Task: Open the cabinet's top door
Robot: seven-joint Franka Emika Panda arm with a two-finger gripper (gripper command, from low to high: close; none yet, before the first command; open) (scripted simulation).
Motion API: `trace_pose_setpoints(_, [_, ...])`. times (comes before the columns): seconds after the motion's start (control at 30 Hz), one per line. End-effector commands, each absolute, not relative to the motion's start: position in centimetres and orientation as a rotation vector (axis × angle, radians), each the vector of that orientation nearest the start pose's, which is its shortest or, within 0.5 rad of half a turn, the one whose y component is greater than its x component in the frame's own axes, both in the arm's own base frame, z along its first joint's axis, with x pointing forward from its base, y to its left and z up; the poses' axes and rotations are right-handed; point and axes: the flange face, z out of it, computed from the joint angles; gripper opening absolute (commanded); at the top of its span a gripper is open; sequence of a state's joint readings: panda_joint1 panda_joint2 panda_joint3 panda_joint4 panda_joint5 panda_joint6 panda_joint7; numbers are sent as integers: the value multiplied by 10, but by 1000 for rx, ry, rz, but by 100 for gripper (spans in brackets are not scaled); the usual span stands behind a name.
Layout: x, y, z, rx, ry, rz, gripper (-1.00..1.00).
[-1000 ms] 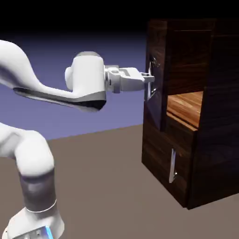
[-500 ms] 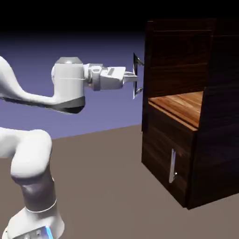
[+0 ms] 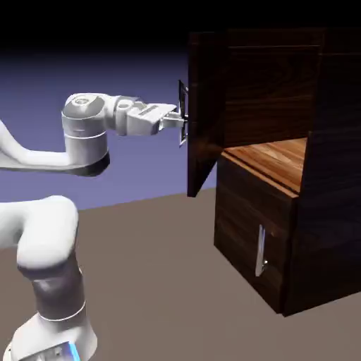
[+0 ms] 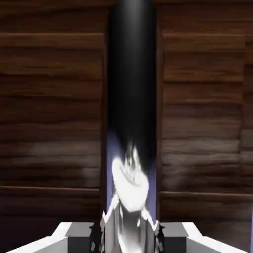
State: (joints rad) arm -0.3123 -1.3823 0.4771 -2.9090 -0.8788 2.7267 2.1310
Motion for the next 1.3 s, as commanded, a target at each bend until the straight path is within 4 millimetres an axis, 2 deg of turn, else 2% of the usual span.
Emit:
trace_pose_setpoints(0.0, [250,92,556,-1707,1418,-2055,-100])
trace_pose_setpoints(0.17, [252,88,563,-1655,1380,-2106,-100])
trace_pose_setpoints(0.47, [227,137,566,-1581,1544,-2210,-100])
trace_pose_setpoints(0.67, [213,178,566,-1525,1685,-2270,-100])
trace_pose_setpoints(0.9, [203,236,566,-1435,1879,-2344,-100])
trace_pose_setpoints(1.27, [207,333,566,-1250,2205,-2443,-100])
